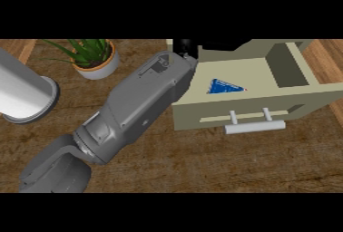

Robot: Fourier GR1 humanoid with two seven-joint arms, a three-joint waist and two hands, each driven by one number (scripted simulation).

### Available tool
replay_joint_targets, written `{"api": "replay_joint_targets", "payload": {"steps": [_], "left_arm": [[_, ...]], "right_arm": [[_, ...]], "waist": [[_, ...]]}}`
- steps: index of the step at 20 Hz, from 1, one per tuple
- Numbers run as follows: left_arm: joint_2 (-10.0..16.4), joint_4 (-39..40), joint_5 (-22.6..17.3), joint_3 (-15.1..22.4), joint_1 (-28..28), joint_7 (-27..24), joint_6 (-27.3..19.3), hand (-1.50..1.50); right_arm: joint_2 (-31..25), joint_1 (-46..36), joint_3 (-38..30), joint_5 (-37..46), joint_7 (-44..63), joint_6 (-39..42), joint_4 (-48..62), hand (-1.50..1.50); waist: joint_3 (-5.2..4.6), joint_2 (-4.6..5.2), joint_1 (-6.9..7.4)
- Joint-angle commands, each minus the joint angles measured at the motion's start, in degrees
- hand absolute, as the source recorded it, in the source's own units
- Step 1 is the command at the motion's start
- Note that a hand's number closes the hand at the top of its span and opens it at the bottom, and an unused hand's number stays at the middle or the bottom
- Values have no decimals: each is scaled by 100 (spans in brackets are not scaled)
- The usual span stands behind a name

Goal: Pick up the can, place it into the drawer and close the drawer

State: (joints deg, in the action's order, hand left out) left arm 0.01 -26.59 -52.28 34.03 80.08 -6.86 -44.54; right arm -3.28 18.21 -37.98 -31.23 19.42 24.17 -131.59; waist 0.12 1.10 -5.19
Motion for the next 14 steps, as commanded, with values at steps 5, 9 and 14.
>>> {"api": "replay_joint_targets", "payload": {"steps": [5,9,14], "left_arm": [[-1,-1,-394,122,-73,-450,-188,-150],[-1,45,-467,-15,136,-441,51,-150],[-1,-204,-692,75,-117,-899,-10,-150]], "right_arm": [[44,-156,94,139,-117,74,66,-150],[-267,-161,-318,899,-761,413,-399,-150],[-258,-516,136,1645,-1189,659,-526,-150]], "waist": [[0,8,1],[-2,-5,42],[0,15,82]]}}
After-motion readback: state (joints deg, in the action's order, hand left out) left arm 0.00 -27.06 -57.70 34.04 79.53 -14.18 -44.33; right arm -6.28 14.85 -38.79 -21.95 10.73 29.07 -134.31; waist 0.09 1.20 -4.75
